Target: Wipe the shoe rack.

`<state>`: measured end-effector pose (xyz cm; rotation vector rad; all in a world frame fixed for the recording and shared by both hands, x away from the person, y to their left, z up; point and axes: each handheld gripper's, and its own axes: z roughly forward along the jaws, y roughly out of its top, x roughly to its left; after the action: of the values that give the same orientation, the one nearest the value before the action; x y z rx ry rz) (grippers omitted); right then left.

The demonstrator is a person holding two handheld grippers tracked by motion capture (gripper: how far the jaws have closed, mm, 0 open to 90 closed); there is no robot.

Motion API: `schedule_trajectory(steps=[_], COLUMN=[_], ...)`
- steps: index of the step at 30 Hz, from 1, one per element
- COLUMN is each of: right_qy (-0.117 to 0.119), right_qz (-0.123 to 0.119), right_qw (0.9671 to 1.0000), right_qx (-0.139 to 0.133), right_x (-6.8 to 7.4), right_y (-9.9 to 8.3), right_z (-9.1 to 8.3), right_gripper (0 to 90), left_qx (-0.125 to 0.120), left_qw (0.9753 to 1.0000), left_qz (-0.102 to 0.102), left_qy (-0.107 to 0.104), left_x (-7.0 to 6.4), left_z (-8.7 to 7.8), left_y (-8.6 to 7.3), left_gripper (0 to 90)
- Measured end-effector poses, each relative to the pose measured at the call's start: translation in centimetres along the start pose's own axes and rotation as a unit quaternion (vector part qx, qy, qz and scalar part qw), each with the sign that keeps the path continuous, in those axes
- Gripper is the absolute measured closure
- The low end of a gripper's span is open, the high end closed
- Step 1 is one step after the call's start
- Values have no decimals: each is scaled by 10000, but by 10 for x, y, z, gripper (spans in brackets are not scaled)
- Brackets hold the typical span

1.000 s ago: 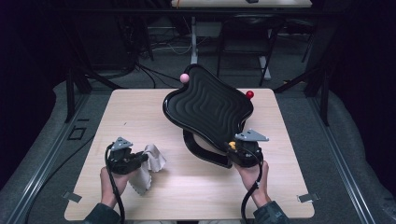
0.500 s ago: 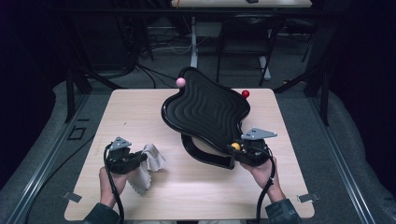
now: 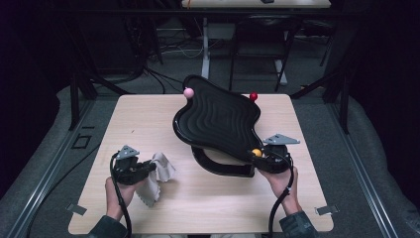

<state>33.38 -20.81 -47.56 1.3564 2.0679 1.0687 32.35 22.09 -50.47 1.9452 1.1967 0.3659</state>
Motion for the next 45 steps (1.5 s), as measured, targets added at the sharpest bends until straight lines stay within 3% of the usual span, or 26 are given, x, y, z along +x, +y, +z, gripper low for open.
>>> schedule_trajectory(steps=[3, 10, 11, 13, 20, 25, 26, 27, 28, 29, 31, 41, 45], right_qy=[319, 524, 652, 643, 1095, 854, 506, 631, 284, 80, -38, -68, -111], right_qz=[44, -121, -207, -221, -504, -562, -571, -564, -576, -619, -604, -488, -494], right_qw=[9995, 9985, 9976, 9977, 9927, 9948, 9971, 9964, 9979, 9981, 9982, 9988, 9987], right_qx=[-19, -23, -38, -40, -2, 6, 33, -27, 11, 10, 16, -47, -75], right_x=[-3, -7, -9, -10, -18, -13, -10, -9, -5, -3, -1, -1, 0], right_y=[-1, 0, 0, 0, 2, 5, 5, 5, 6, 6, 7, 5, 4], right_z=[1, 2, 2, 2, 4, 6, 5, 6, 6, 6, 6, 9, 9], right_gripper=[595, 602, 602, 603, 602, 598, 596, 592, 592, 592, 593, 597, 597], left_qx=[11, -97, -107, -122, -225, -331, -359, -369, -380, -396, -423, -551, -617], left_qw=[10000, 9999, 9999, 9999, 9997, 9994, 9993, 9993, 9992, 9992, 9991, 9984, 9980], left_qz=[17, -3, 8, 10, 34, 54, 45, 30, 44, 57, 60, 61, 151], left_qy=[-17, -62, -58, -51, -19, 34, 48, 53, 65, 65, 73, 66, 22], left_x=[0, -3, -3, -3, -2, 0, 0, 0, 0, 0, 1, 3, 1], left_z=[0, -5, -6, -7, -13, -17, -18, -18, -18, -19, -20, -23, -25], left_y=[0, 2, 3, 3, 8, 14, 16, 18, 20, 22, 25, 40, 51], left_gripper=[791, 791, 791, 791, 791, 795, 798, 801, 804, 808, 813, 817, 818])
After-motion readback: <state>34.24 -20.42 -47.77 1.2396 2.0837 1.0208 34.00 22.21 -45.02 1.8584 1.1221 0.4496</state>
